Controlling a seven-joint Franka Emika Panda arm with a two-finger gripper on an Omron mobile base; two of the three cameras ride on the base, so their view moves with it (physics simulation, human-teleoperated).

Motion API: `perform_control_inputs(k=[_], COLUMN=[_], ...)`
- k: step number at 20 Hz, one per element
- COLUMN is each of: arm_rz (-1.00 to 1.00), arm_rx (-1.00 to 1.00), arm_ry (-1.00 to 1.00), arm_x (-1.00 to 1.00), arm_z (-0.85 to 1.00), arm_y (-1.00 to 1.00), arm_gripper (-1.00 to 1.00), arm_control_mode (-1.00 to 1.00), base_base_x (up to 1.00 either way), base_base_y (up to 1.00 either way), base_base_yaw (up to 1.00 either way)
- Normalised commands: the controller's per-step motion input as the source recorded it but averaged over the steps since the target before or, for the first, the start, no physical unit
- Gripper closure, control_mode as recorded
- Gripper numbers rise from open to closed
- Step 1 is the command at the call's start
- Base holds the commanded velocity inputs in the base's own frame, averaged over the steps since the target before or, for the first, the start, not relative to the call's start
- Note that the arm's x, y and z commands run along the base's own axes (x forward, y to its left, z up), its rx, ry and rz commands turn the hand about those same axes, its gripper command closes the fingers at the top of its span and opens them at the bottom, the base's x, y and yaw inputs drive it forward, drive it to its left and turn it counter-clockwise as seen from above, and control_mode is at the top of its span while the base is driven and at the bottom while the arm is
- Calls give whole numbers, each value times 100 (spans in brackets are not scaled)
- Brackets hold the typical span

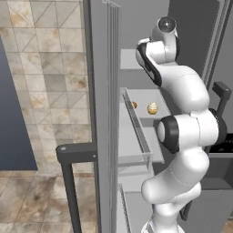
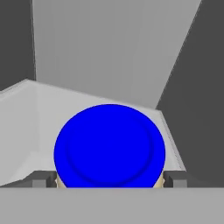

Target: Place the mayonnaise and condiment bottle from the counter to the top shelf of the fridge. If the existing items in the fridge are on the top shelf, move them to other shelves.

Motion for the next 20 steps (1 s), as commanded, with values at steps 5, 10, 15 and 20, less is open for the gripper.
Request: perform_control_inputs(k=[5, 10, 15, 20], arm_rz=[0, 0, 0, 0], arm_rx=[0, 0, 0, 0], arm_ry=[0, 0, -1, -9], arm_x=[0, 0, 0, 0], arm_z=[0, 0, -2, -20], arm_y=[0, -1, -11, -15], arm_gripper=[-100, -100, -100, -100], arm_control_mode=[-100, -100, -100, -100], base_base_x=[0, 0, 0, 0], base_base_y=[0, 0, 0, 0], base_base_yaw=[0, 0, 0, 0])
